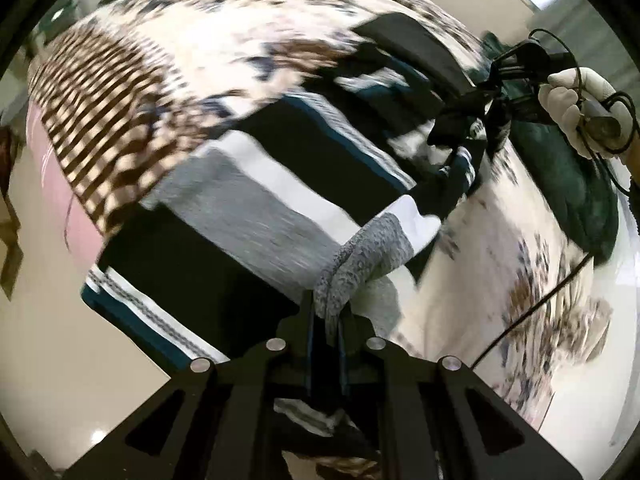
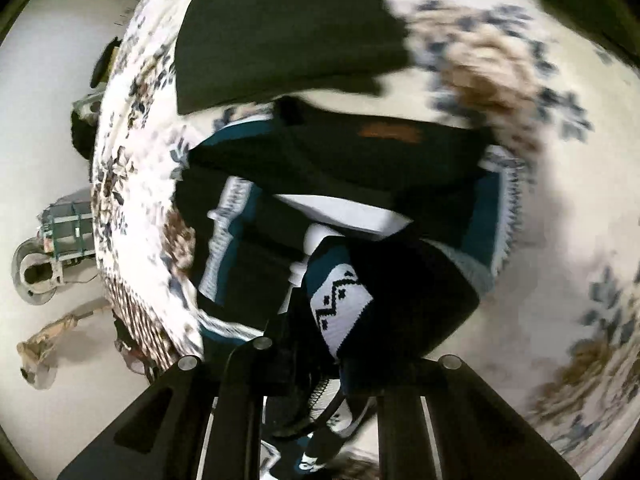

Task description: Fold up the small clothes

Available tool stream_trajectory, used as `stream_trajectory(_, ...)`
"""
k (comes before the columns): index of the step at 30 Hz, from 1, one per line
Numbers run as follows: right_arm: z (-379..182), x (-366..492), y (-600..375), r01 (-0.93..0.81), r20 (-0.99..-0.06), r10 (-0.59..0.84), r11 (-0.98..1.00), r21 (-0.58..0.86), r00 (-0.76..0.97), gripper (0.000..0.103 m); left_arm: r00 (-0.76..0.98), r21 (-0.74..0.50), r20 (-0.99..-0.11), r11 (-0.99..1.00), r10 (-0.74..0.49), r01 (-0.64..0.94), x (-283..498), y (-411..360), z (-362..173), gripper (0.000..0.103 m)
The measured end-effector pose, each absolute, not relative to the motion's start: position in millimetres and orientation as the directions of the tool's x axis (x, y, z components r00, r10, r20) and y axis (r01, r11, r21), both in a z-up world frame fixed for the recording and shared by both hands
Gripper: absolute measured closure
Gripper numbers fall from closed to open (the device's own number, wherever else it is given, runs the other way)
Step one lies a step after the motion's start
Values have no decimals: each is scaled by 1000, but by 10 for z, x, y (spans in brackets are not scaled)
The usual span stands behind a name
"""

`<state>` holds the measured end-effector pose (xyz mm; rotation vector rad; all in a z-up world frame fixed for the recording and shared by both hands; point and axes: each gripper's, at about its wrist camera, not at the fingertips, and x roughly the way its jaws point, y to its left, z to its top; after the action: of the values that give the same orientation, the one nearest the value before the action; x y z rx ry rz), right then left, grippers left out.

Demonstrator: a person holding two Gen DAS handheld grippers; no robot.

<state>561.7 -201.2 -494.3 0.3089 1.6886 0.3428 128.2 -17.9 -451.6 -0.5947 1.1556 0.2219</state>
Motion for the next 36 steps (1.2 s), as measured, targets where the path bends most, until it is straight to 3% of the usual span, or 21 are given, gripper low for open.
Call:
stream_trajectory(9, -5418, 5963, 1, -64, -959, 210, 972, 226, -189, 89, 356, -398, -907, 741, -227, -541, 1226, 900, -5126, 96)
stream_trajectory(11, -5605, 6021, 280, -66, -962, 174, 979, 192, -211, 87, 344, -447, -891, 705, -297, -551, 1198, 1039, -5258, 91)
stream_trajectory(12, -5691, 6044, 365, -50, -959, 172, 981, 188, -224, 78, 337, -462, -885, 689, -320, -559, 1180, 1119, -5310, 90)
stream_trajectory(13, -5766, 6057, 446, -31, -951, 191, 978, 204, -243, 60, 331, -456, -889, 685, -318, -568, 1147, 1196, -5330, 90)
stream_trajectory(16, -5730, 6007, 519, -19, -927, 296, 951, 308, -230, 38, 305, -442, -896, 691, -322, -572, 1037, 1396, -5358, 86)
stream_trajectory(19, -5513, 5859, 477, -58, -900, 381, 914, 401, -212, 36, 280, -429, -903, 698, -325, -574, 940, 1584, -5341, 86)
stream_trajectory(25, -5061, 5194, 14, -187, -927, 353, 909, 373, -131, 35, 296, -431, -900, 744, -319, -510, 1031, 1619, -5099, 72)
stream_trajectory(26, -5049, 5100, -76, -192, -926, 355, 907, 375, -133, 35, 307, -438, -895, 762, -323, -477, 1100, 1546, -5062, 64)
stream_trajectory(29, -5157, 4680, -298, -150, -907, 386, 899, 411, -169, 35, 295, -431, -897, 806, -330, -407, 1250, 1252, -5069, 61)
stream_trajectory(32, -5424, 4404, -254, -105, -873, 429, 881, 461, -230, 38, 236, -315, -941, 885, -244, -342, 1350, 915, -5245, 64)
stream_trajectory(33, -5514, 4326, -190, -99, -865, 440, 875, 473, -243, 42, 233, -271, -952, 903, -200, -333, 1354, 858, -5280, 77)
stream_trajectory(34, -5589, 4289, -124, -100, -865, 437, 876, 471, -247, 54, 233, -244, -957, 911, -171, -333, 1349, 832, -5314, 98)
stream_trajectory(35, -5677, 4253, -32, -117, -874, 420, 882, 456, -243, 63, 251, -238, -956, 907, -155, -347, 1322, 843, -5309, 98)
stream_trajectory(36, -5746, 4245, 48, -118, -881, 408, 889, 443, -239, 91, 277, -241, -950, 900, -142, -364, 1285, 878, -5268, 98)
